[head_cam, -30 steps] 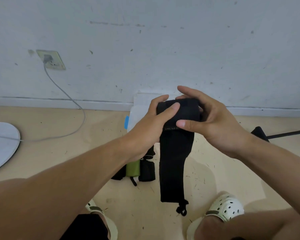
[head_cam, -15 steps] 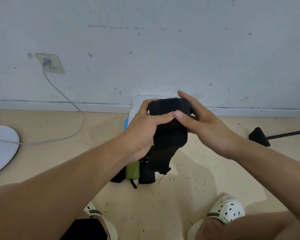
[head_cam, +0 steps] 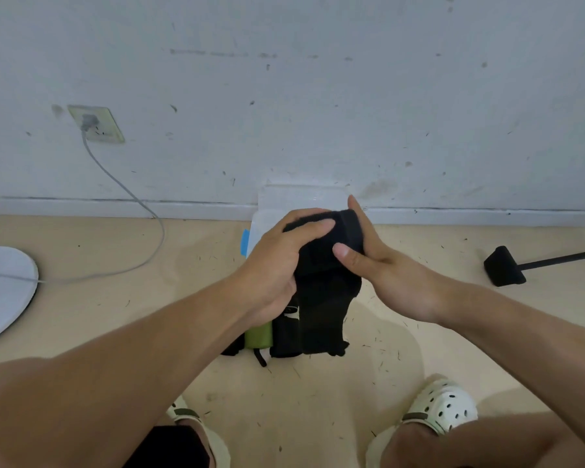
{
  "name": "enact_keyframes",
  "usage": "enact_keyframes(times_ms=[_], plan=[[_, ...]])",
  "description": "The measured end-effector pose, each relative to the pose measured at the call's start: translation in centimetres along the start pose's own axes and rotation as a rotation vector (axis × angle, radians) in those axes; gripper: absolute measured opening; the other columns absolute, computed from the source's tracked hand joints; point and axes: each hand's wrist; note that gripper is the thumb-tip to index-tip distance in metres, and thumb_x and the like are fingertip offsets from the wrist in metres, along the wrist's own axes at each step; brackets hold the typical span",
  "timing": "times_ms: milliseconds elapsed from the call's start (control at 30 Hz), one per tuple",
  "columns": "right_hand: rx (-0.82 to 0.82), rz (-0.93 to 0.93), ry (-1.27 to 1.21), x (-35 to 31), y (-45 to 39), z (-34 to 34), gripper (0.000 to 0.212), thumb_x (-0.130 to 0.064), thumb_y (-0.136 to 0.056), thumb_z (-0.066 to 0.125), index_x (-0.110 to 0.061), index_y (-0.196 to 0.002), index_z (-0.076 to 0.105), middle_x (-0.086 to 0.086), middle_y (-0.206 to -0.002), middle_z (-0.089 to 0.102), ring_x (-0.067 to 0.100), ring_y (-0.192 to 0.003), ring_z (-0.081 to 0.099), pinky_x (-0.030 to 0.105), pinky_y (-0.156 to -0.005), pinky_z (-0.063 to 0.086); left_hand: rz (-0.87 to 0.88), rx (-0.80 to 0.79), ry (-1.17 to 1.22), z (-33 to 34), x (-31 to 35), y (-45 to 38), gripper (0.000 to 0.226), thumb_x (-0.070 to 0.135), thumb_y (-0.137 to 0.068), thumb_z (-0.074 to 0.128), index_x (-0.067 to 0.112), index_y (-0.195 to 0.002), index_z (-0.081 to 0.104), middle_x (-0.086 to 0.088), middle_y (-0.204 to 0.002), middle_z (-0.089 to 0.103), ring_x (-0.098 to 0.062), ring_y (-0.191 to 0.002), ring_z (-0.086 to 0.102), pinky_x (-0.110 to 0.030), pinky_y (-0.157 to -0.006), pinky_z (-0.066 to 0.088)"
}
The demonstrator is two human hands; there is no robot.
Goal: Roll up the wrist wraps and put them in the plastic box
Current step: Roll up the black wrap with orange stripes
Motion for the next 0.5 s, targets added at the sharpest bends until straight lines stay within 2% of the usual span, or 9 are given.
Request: enact_keyframes(times_ms=[67, 133, 167, 200, 267, 300, 367, 433, 500], plan=[[-0.022, 0.038, -0.013, 0.1, -0.1, 0.0, 0.077, -0.047, -0.106, 0.04, -0.053, -0.154, -0.021, -0.03, -0.151, 0.03, -0.009, -0.135, 0.03, 0.006, -0.095, 0.033, -0.014, -0.004, -0.058, -0.1, -0.2, 0.1, 0.028, 0.018, -0.096, 0.07, 0.021, -0.124, 0.071, -0.011, -0.118, 0.076, -0.029, -0.105, 0.076, -0.043, -0.081, 0.065], [-0.038, 0.032, -0.003, -0.2, 0.1, -0.2, 0.076, -0.046, -0.107, 0.042, -0.048, -0.158, -0.015, -0.026, -0.154, 0.036, -0.004, -0.139, 0.036, 0.013, -0.106, 0.034, -0.023, 0.014, -0.097, 0.0, -0.4, 0.1, 0.029, 0.021, -0.095, 0.072, 0.021, -0.124, 0.069, -0.012, -0.118, 0.076, -0.031, -0.105, 0.076, -0.05, -0.086, 0.064], [-0.037, 0.004, 0.021, -0.3, 0.1, -0.4, 0.074, -0.046, -0.107, 0.046, -0.045, -0.161, -0.005, -0.023, -0.153, 0.043, 0.0, -0.14, 0.043, 0.021, -0.113, 0.036, -0.026, 0.029, -0.109, 0.1, -0.4, 0.0, 0.029, 0.026, -0.096, 0.071, 0.02, -0.124, 0.068, -0.013, -0.12, 0.075, -0.031, -0.106, 0.076, -0.053, -0.088, 0.063], [-0.023, -0.03, 0.06, -0.4, 0.1, -0.6, 0.068, -0.048, -0.105, 0.052, -0.041, -0.16, 0.013, -0.018, -0.147, 0.053, 0.005, -0.135, 0.052, 0.032, -0.116, 0.041, -0.034, 0.044, -0.117, 0.1, -0.5, 0.0, 0.031, 0.034, -0.097, 0.07, 0.019, -0.125, 0.066, -0.013, -0.121, 0.074, -0.032, -0.107, 0.075, -0.055, -0.09, 0.062], [0.049, -0.098, 0.108, -0.5, 0.2, -1.2, 0.06, -0.052, -0.095, 0.066, -0.035, -0.146, 0.04, -0.014, -0.132, 0.064, 0.01, -0.12, 0.065, 0.042, -0.107, 0.052, -0.061, 0.048, -0.128, 0.0, -0.4, -0.1, 0.044, 0.049, -0.099, 0.064, 0.018, -0.129, 0.062, -0.011, -0.124, 0.073, -0.03, -0.111, 0.074, -0.055, -0.094, 0.061], [0.097, -0.131, 0.116, -0.7, 0.3, -1.5, 0.057, -0.05, -0.091, 0.071, -0.034, -0.14, 0.046, -0.015, -0.128, 0.065, 0.01, -0.115, 0.066, 0.041, -0.102, 0.055, -0.077, 0.026, -0.126, 0.0, -0.3, -0.2, 0.05, 0.054, -0.098, 0.062, 0.018, -0.133, 0.061, -0.01, -0.125, 0.073, -0.029, -0.112, 0.074, -0.055, -0.095, 0.06], [0.174, -0.217, 0.112, -1.0, 0.4, -1.8, 0.05, -0.034, -0.089, 0.077, -0.034, -0.132, 0.051, -0.018, -0.123, 0.065, 0.011, -0.109, 0.066, 0.036, -0.094, 0.058, -0.096, -0.046, -0.102, 0.0, 0.2, -0.2, 0.056, 0.057, -0.099, 0.059, 0.016, -0.138, 0.06, -0.009, -0.127, 0.074, -0.029, -0.115, 0.073, -0.053, -0.098, 0.059], [0.208, -0.28, 0.097, -1.0, 0.6, -1.8, 0.051, -0.017, -0.088, 0.08, -0.032, -0.128, 0.053, -0.016, -0.118, 0.065, 0.012, -0.108, 0.064, 0.034, -0.09, 0.059, -0.098, -0.097, -0.083, 0.3, 0.7, 0.0, 0.053, 0.053, -0.102, 0.054, 0.015, -0.136, 0.065, -0.01, -0.125, 0.075, -0.029, -0.116, 0.072, -0.05, -0.1, 0.059], [0.236, -0.308, 0.091, -1.2, 0.6, -1.6, 0.055, -0.008, -0.085, 0.083, -0.03, -0.127, 0.055, -0.015, -0.12, 0.063, 0.012, -0.111, 0.062, 0.036, -0.092, 0.06, -0.074, -0.11, -0.075, 0.3, 1.1, 0.1, 0.047, 0.048, -0.103, 0.054, 0.014, -0.133, 0.067, -0.011, -0.124, 0.075, -0.029, -0.117, 0.072, -0.048, -0.101, 0.058]])
Point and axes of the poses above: each hand's wrist, its own y-axis away from the middle knuckle, its own z-axis out of the palm, x = y × z
